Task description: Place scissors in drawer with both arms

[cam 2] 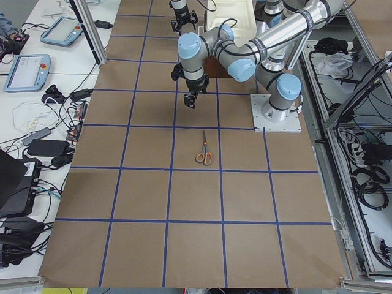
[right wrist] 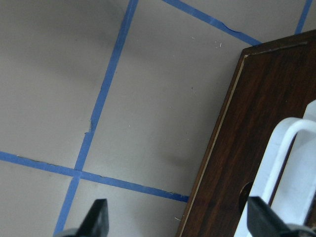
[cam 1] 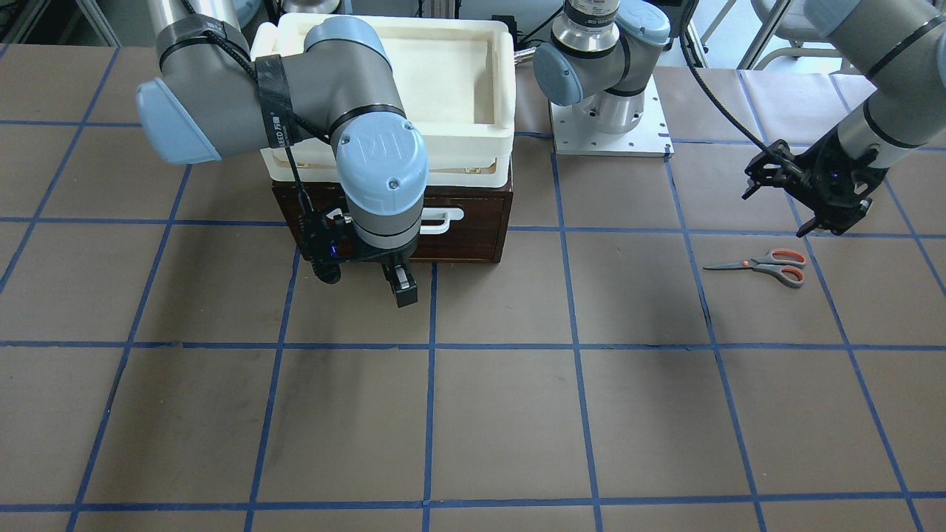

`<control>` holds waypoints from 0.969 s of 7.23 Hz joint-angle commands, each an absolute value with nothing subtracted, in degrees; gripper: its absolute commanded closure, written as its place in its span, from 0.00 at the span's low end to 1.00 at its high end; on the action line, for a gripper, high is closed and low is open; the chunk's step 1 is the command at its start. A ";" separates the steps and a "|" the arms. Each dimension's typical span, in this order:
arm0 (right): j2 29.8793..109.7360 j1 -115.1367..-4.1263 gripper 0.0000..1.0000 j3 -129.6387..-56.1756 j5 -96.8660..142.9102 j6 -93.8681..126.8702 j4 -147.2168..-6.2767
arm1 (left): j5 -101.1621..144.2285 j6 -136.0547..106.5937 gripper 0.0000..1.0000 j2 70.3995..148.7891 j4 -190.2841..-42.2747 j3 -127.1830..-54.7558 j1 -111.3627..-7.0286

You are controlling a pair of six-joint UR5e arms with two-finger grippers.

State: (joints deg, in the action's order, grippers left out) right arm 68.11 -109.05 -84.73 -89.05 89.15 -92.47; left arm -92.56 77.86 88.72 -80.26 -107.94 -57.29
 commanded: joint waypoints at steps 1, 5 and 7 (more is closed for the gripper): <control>67.33 -109.07 0.00 -84.73 -87.89 89.82 -89.84 | -95.18 98.28 0.01 92.00 -75.51 -109.68 -54.50; 66.27 -109.07 0.00 -84.73 -87.10 92.19 -87.72 | -96.42 119.56 0.01 98.16 -60.57 -117.33 -49.31; 66.27 -109.07 0.00 -84.73 -86.23 92.46 -87.71 | -96.24 124.96 0.01 101.50 -56.61 -117.34 -49.05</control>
